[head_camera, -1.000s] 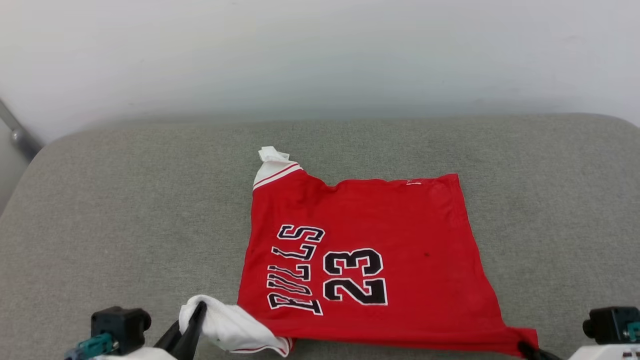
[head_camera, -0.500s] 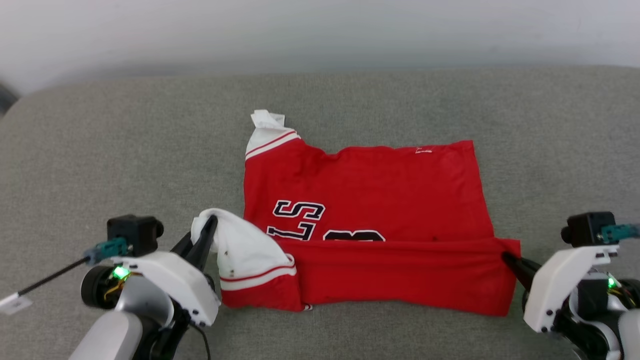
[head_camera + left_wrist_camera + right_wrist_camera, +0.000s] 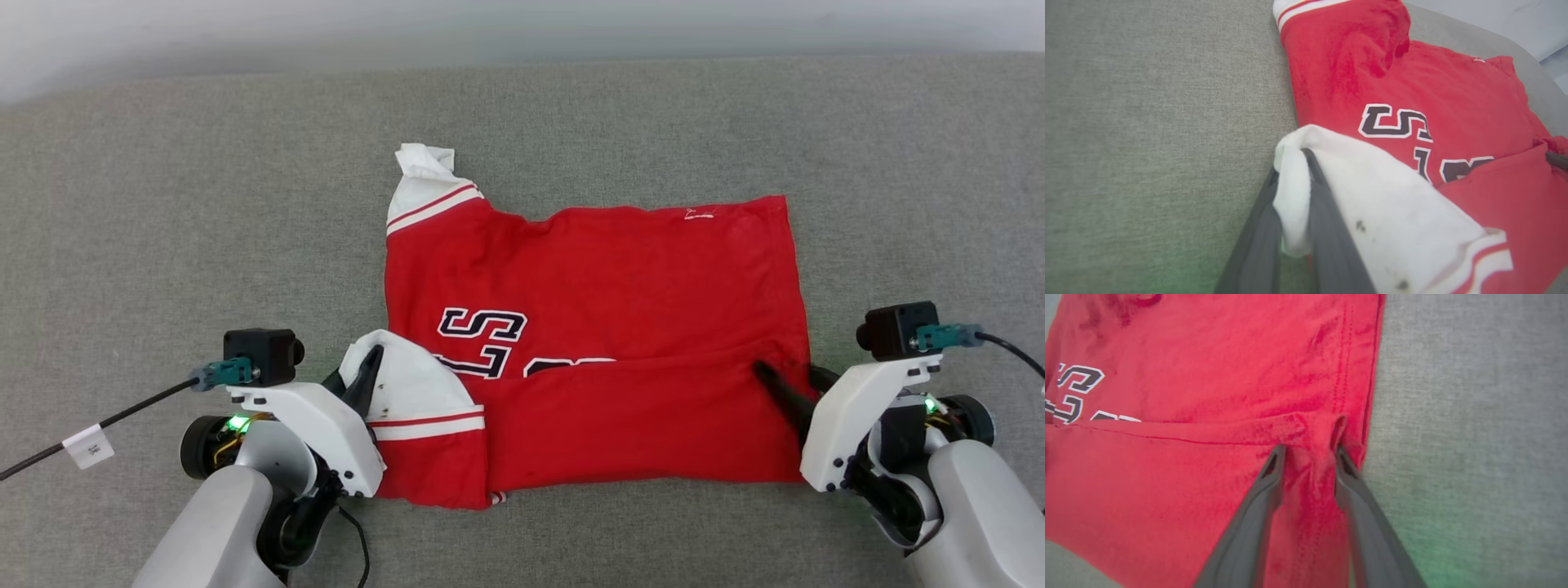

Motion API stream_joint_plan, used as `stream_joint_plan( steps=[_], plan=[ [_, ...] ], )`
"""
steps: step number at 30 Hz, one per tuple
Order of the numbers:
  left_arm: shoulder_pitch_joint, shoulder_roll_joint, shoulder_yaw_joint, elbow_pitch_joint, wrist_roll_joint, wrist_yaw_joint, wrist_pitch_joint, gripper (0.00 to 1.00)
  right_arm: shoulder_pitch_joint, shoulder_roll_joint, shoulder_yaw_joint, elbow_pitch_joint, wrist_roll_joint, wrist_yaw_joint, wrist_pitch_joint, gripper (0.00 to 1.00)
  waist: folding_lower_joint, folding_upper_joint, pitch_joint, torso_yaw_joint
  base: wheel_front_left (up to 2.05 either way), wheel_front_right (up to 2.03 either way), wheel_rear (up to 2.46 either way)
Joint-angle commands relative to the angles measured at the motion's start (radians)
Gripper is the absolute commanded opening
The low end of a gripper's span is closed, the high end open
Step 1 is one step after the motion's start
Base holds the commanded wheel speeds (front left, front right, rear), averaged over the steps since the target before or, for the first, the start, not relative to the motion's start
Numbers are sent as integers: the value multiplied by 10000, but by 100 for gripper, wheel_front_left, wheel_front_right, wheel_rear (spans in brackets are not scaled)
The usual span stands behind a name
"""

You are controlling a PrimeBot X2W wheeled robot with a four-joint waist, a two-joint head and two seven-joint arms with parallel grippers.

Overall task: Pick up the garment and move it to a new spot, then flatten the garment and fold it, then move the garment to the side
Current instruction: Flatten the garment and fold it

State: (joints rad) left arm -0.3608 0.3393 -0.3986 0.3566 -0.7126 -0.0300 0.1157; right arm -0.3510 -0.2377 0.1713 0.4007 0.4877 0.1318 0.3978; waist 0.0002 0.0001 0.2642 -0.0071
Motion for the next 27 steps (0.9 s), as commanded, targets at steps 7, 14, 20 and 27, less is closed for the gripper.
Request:
stream_joint_plan(
  steps=[7,14,20,27],
  plan=[
    [318,166,378,99,-99,154,-734,100,343,-412,324,53,18,-17,-2356,100,-2,-1,-762,-18,0,0,0],
    [1081,956,721,-885,-364,520,-79,100,1336,-358,-490,-1068,-968,-17,-4254,100,-2,-1,-1355,-187,0,0,0],
    [1874,1944,458,-2093,-868,544,2088,100,2581,168,-1175,-2424,-1770,-15,-4335,100,-2,-1,-1673,-464,0,0,0],
    [2829,2554,-3,-3140,-1461,917,4173,100,3659,832,-1349,-4030,-2412,-15,-3799,100,-2,-1,-1775,-1030,0,0,0]
  ],
)
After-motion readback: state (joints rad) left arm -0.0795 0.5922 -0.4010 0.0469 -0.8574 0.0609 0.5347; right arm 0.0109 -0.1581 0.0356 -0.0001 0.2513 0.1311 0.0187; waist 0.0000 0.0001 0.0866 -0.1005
